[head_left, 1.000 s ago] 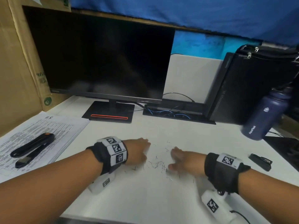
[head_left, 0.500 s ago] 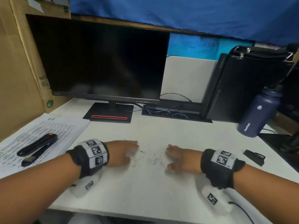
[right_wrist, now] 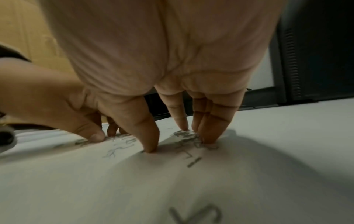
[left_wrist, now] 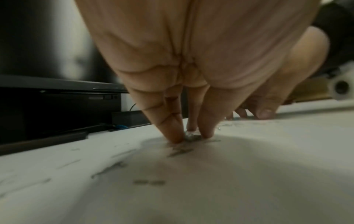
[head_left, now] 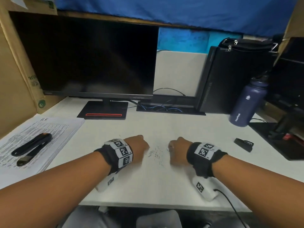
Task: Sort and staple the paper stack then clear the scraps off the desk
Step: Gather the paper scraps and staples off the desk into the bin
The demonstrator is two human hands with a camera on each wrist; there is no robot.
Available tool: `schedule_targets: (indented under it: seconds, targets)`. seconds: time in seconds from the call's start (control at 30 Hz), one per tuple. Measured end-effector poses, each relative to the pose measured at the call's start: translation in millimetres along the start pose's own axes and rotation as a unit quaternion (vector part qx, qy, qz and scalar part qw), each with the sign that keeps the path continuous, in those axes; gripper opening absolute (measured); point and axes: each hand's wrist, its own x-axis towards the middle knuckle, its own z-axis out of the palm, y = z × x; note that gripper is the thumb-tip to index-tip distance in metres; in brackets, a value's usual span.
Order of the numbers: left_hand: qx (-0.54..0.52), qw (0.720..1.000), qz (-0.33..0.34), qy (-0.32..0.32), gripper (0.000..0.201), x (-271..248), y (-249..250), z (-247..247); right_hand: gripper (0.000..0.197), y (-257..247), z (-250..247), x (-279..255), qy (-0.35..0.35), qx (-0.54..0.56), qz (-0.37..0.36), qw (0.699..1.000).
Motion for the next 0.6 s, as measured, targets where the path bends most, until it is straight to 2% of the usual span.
schedule_targets:
  seconds: [0.07, 0.2, 0.47, 0.6]
  targets:
    - [0.036, 0.999, 0.025, 0.011, 0.02, 0.9, 2.5, 1.0, 0.026, -6.5, -0.2, 2.7, 0.004, -0.049, -0.039, 0.998]
    - [0.041, 0.999, 0.022, -0.004, 0.034, 1.1, 5.4, -7.8, 0.03, -16.8, 3.9, 8.3, 0.036, -0.104, -0.079, 0.991]
    - [0.056, 0.998, -0.003, 0.001, 0.033, 7.7, 5.3, -4.9, 0.024, -16.3, 3.1, 9.6, 0.064, -0.108, -0.079, 0.989]
    - [0.075, 0.997, 0.014, 0.003, 0.026, 10.0, 5.0, -1.8, 0.024, -20.3, -1.0, 12.4, 0.058, -0.107, -0.081, 0.989]
